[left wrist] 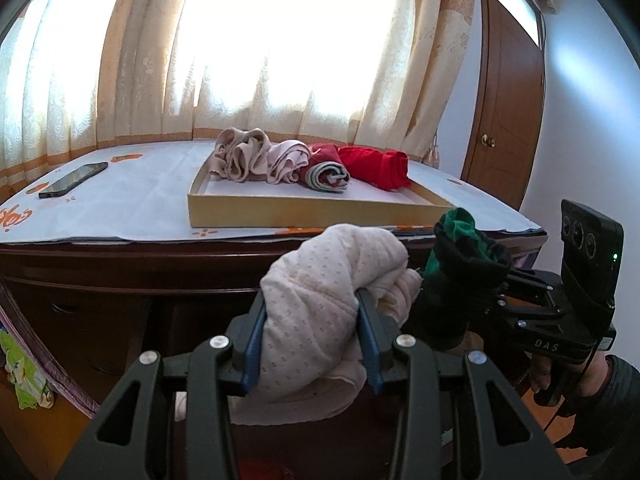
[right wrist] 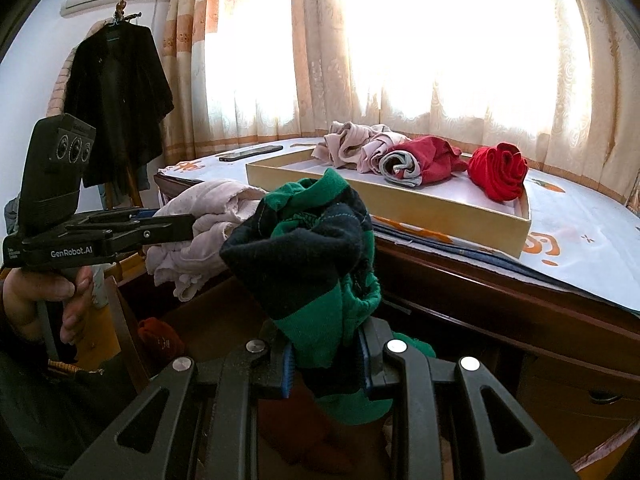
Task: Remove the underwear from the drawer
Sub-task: 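Lift the white dotted underwear and green-black socks up out of the drawer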
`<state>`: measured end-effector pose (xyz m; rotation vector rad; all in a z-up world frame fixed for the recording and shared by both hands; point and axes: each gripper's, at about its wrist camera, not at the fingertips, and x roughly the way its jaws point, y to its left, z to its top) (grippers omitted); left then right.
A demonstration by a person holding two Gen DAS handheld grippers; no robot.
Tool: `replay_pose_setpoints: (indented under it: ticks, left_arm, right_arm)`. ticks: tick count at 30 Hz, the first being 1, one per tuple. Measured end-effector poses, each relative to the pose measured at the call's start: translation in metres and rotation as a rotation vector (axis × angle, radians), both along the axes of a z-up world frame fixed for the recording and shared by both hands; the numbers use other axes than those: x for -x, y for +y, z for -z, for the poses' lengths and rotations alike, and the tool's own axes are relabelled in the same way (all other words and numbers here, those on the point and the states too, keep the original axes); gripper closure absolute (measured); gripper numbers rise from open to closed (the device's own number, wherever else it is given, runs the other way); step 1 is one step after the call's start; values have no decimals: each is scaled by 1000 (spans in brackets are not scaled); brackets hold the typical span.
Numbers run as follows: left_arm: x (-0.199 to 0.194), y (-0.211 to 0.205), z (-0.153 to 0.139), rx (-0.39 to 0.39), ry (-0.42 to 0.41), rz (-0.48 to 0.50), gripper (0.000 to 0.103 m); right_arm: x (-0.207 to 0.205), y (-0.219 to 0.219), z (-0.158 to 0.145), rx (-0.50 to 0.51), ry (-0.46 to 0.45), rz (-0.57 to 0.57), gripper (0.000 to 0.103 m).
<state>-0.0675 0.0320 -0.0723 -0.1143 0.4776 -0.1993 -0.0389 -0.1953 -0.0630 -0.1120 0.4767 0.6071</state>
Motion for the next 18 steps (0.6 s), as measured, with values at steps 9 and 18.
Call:
replay_pose_setpoints:
  ticks: [9, 18]
  left_arm:
    - [3, 0, -3, 1, -29, -3, 63]
    - [11, 1, -6, -3, -72, -14, 63]
  right_arm:
    - [5, -2, -1, -10, -35, 1, 77]
    - [13, -5, -4, -26, -84, 1, 77]
